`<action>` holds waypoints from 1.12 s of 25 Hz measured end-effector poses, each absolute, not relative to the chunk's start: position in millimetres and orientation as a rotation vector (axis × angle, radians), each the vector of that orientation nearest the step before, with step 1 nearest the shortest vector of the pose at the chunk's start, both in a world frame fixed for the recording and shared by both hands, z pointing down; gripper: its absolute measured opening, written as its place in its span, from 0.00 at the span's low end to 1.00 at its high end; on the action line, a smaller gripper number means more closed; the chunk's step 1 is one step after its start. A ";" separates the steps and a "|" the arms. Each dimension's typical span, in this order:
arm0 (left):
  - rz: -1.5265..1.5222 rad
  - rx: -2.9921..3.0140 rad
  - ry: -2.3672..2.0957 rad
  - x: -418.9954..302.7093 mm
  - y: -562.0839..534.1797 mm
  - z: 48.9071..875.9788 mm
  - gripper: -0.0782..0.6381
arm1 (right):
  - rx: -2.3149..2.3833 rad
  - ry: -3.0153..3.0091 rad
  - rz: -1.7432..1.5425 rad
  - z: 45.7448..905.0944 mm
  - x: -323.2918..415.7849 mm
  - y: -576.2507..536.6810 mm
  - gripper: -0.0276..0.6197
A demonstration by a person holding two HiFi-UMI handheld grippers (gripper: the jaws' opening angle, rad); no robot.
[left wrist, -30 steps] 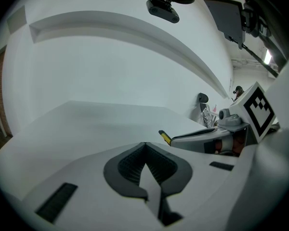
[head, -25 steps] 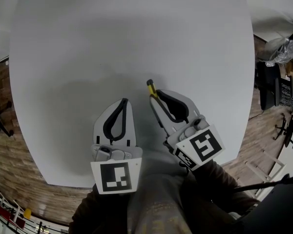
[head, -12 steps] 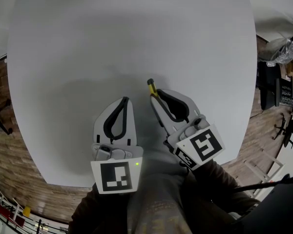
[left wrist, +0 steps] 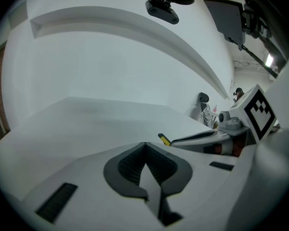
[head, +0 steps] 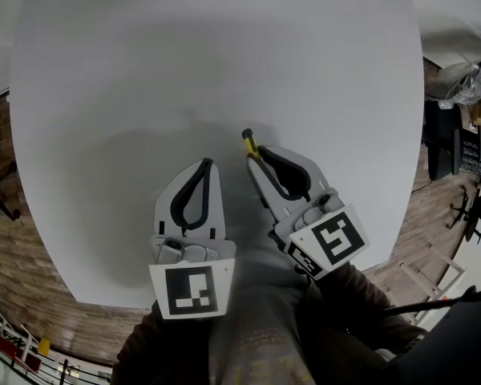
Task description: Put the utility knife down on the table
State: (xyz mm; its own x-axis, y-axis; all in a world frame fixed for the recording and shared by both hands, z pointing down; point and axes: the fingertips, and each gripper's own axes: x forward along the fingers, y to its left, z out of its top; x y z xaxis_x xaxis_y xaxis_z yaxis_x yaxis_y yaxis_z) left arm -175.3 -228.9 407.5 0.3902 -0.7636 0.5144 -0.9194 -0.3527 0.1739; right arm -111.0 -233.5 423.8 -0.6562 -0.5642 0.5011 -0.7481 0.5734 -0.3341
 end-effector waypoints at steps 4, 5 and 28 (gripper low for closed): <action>0.479 2.212 -1.449 -175.0 -228.5 408.5 0.11 | 1.070 -2.466 0.761 425.2 -110.1 -233.0 0.13; 0.480 2.212 -1.449 -175.0 -228.3 408.8 0.11 | 1.071 -2.464 0.761 425.6 -109.9 -232.8 0.13; 0.480 2.205 -1.440 -175.7 -227.3 413.1 0.11 | 1.079 -2.437 0.758 432.4 -108.8 -232.1 0.14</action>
